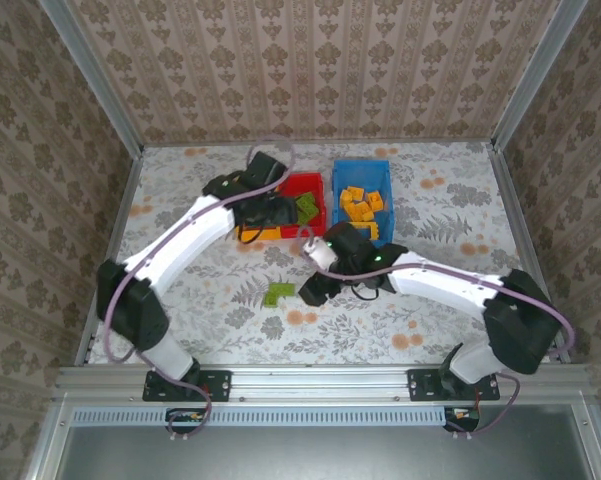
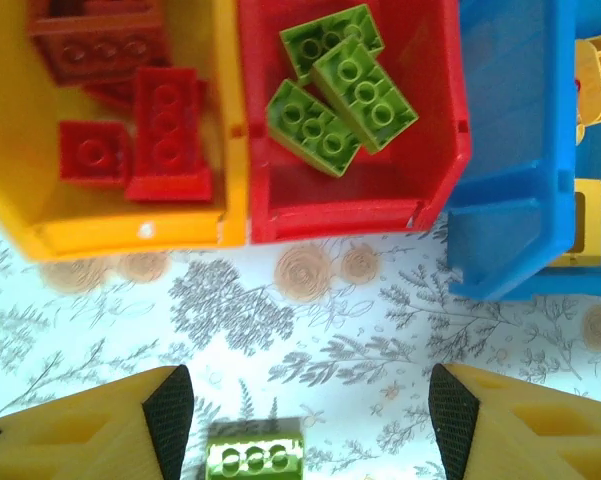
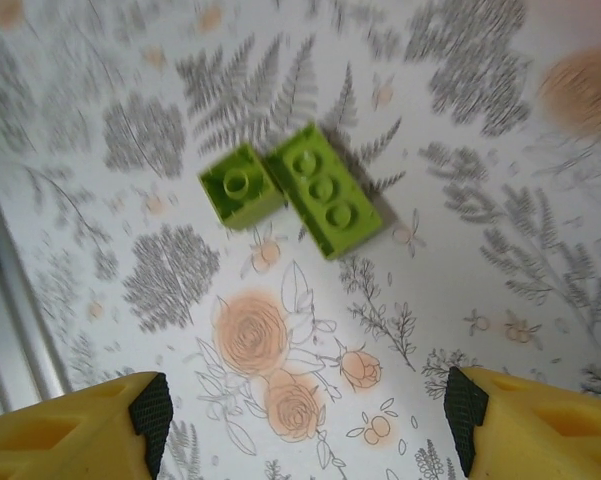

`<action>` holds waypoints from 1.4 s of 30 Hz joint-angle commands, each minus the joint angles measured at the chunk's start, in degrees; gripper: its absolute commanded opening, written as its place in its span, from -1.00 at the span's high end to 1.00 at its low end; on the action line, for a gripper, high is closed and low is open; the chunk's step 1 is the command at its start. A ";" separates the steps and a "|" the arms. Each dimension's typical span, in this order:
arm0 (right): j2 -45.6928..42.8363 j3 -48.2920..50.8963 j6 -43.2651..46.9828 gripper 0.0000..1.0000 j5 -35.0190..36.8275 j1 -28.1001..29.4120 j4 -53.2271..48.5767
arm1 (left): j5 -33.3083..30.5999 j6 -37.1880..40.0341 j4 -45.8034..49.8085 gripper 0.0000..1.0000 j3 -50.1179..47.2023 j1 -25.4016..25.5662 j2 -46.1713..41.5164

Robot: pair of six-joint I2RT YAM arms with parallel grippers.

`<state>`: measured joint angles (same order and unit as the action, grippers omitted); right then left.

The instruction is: Sort the legos into containers by color

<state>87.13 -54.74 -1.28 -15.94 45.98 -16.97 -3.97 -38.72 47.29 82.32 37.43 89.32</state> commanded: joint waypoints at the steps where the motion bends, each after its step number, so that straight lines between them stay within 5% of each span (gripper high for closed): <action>1: 4.39 -3.14 6.92 -0.51 4.33 2.45 -1.65 | -3.53 -4.83 2.30 -0.33 -8.35 -0.58 -7.72; 13: 19.59 -10.16 8.45 -0.56 16.38 6.31 -1.03 | -8.33 -12.14 8.87 -0.34 -28.12 -3.77 -34.21; 28: 30.62 -21.15 5.68 -0.36 17.68 8.22 -3.74 | -8.44 -13.25 12.39 -0.34 -29.72 -3.94 -39.49; 32: 31.69 -22.60 5.17 -0.18 16.57 9.28 -4.39 | -8.14 -12.88 12.12 -0.34 -29.84 -3.96 -39.48; 38: 31.85 -23.67 3.92 0.37 16.44 9.48 -5.55 | -7.43 -12.22 11.45 -0.33 -29.90 -4.03 -39.20; 42: 26.97 -22.14 3.42 0.49 17.99 9.10 -5.34 | -6.31 -11.06 9.11 -0.33 -29.82 -4.03 -38.74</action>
<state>116.75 -78.00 2.87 0.97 55.18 -19.92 -11.46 -50.98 57.69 52.99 33.98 50.41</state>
